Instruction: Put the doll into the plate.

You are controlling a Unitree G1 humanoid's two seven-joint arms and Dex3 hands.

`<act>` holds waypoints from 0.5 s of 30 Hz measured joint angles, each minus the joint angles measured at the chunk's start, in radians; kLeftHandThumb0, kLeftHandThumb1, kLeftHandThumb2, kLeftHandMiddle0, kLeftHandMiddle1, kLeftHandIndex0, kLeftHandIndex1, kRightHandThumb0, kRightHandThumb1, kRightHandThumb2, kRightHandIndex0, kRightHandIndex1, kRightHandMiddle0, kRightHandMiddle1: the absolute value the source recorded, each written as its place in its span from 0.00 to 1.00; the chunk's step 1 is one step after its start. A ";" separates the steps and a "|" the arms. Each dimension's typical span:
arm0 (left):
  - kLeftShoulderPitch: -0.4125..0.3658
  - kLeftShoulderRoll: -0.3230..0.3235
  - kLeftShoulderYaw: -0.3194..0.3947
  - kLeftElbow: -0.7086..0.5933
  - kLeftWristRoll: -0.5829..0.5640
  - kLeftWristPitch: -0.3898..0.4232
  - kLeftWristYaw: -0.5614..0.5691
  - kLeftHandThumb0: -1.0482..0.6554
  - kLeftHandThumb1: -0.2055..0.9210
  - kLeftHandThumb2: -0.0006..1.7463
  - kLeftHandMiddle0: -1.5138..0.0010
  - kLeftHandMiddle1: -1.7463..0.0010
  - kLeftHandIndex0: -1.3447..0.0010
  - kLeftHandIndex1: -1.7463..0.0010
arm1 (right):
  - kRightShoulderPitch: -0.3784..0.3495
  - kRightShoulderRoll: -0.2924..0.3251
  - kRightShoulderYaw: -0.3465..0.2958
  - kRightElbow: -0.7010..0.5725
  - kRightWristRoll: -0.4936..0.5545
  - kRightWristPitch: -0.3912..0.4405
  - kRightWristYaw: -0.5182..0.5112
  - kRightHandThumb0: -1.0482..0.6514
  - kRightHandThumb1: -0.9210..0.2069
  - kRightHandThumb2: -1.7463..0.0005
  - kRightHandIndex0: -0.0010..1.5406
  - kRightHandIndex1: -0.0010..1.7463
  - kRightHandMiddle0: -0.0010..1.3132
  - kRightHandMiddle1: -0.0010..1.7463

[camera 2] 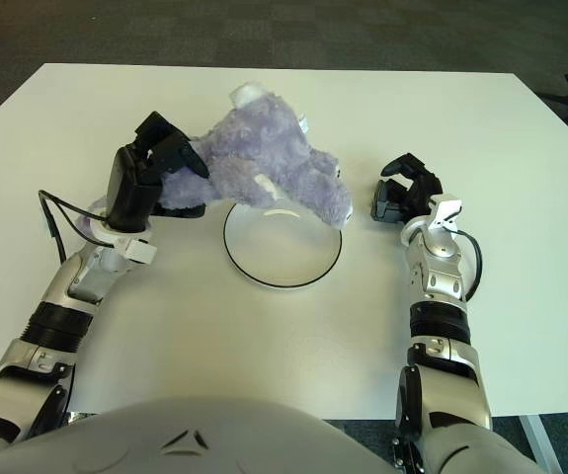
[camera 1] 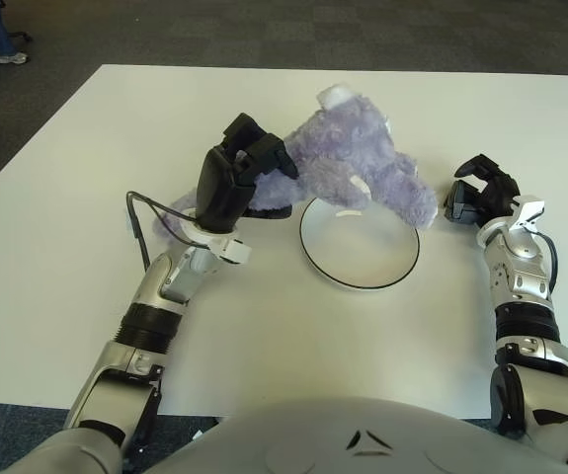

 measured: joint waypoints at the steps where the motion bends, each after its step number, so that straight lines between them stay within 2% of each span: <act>1: -0.001 0.000 -0.001 0.006 0.000 -0.005 0.000 0.93 0.32 0.86 0.51 0.00 0.30 0.00 | 0.000 0.000 0.000 0.000 0.000 0.000 0.000 0.62 0.77 0.07 0.54 0.98 0.44 1.00; 15: -0.031 -0.010 -0.016 0.062 0.019 -0.057 0.005 0.92 0.35 0.84 0.53 0.00 0.33 0.00 | -0.001 -0.001 0.003 0.000 0.000 0.000 -0.002 0.62 0.77 0.08 0.54 0.98 0.44 1.00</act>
